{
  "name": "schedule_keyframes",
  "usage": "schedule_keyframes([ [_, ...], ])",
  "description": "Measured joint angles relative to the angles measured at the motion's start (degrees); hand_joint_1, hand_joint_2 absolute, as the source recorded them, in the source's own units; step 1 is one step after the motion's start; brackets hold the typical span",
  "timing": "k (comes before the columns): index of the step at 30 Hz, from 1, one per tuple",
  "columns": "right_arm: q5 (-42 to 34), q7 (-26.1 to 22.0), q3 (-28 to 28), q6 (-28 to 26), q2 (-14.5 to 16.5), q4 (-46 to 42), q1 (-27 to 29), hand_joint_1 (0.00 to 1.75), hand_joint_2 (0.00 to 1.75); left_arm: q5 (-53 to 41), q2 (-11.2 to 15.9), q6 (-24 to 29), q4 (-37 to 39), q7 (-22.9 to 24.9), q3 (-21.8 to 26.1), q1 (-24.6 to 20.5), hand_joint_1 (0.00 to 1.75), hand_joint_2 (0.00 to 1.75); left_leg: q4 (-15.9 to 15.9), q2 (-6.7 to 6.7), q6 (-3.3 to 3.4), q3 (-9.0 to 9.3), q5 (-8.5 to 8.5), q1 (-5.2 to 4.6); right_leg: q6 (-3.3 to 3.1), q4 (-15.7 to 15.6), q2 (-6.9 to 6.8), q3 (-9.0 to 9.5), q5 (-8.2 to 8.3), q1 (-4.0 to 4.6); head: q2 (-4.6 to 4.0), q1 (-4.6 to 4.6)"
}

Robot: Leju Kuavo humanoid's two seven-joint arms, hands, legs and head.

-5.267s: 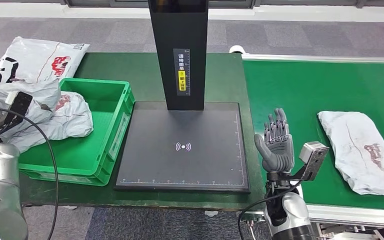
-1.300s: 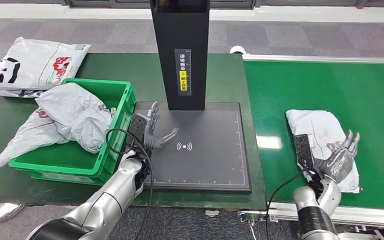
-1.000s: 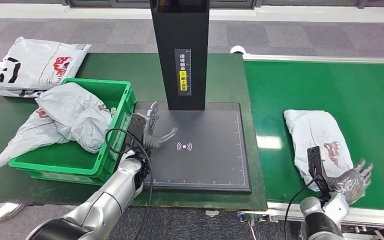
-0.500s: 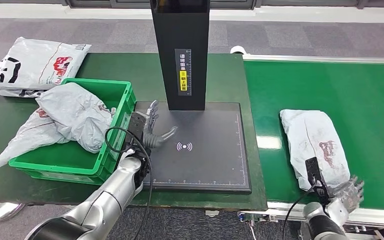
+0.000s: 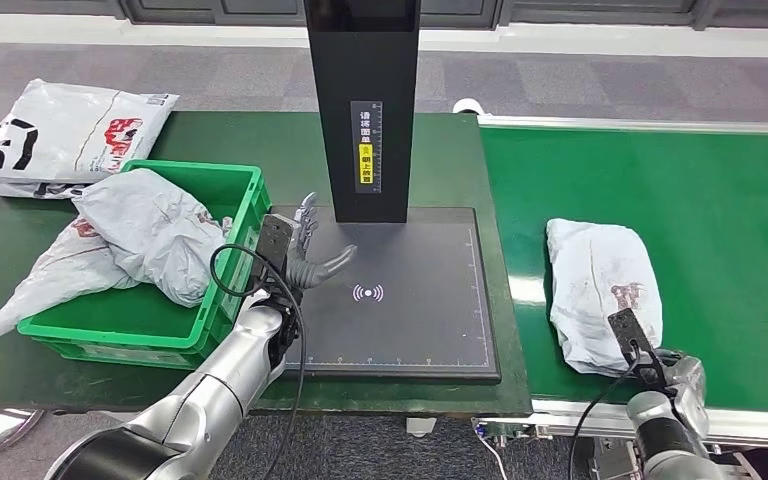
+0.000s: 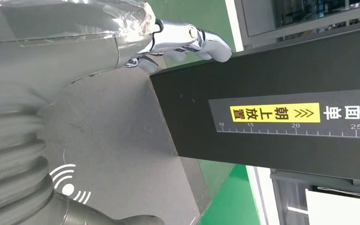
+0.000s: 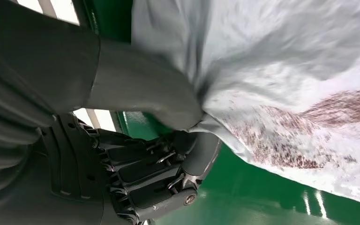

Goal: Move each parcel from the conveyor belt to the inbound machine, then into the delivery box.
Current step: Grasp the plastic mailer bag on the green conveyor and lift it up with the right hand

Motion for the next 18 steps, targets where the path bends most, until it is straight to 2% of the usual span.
schedule_keyframes([
  [3, -1.59, -3.96, -0.01, -2.0, 0.52, 0.1, -0.23, 1.75, 1.75, 0.0, 0.17, 1.06, -0.15, 0.39, 0.01, 0.0, 0.0, 1.75, 0.0, -0.01, 0.03, -0.07, 0.03, -0.01, 0.0, 0.01, -0.02, -0.02, 0.02, -0.01, 0.0, 0.0],
  [6, -6.01, -13.1, -0.01, -6.21, 2.22, -0.79, -0.3, 1.75, 1.75, 0.03, 0.75, 2.12, -0.6, 0.64, 0.02, 0.1, 0.0, 1.75, 0.0, -0.03, -0.01, -0.17, 0.07, -0.04, -0.02, 0.08, -0.03, -0.15, 0.03, -0.02, 0.0, 0.0],
  [9, -14.69, -21.31, 1.33, -9.56, 5.18, -6.03, 0.61, 1.75, 1.75, -0.03, 1.46, 2.47, -1.22, 0.74, 0.02, 0.54, 0.0, 1.75, -0.01, -0.2, -0.07, -0.29, 0.17, -0.12, -0.06, 0.19, -0.17, -0.34, 0.01, -0.05, 0.0, -0.01],
  [11, -22.42, -23.13, 4.4, -10.28, 7.05, -13.51, 2.58, 1.75, 1.75, -0.34, 1.82, 2.53, -1.54, 0.68, 0.02, 0.92, 0.0, 1.75, -0.03, -0.49, -0.1, -0.39, 0.23, -0.13, -0.13, 0.24, -0.48, -0.41, -0.09, -0.06, 0.0, -0.01],
  [13, -28.78, -22.94, 8.81, -11.0, 8.23, -22.39, 5.18, 1.75, 1.75, -0.78, 2.11, 2.55, -1.71, 0.54, 0.02, 1.26, 0.0, 1.75, -0.05, -0.7, -0.12, -0.5, 0.24, -0.13, -0.2, 0.28, -0.71, -0.46, -0.18, -0.05, 0.0, -0.02],
  [18, -37.23, -24.92, 18.6, -14.38, 9.23, -39.17, 10.22, 1.75, 1.75, -1.39, 2.44, 2.65, -1.74, 0.03, 0.02, 1.52, 0.0, 1.75, -0.06, -0.76, -0.13, -0.68, 0.22, -0.13, -0.23, 0.3, -0.77, -0.64, -0.27, -0.06, 0.0, -0.02],
])
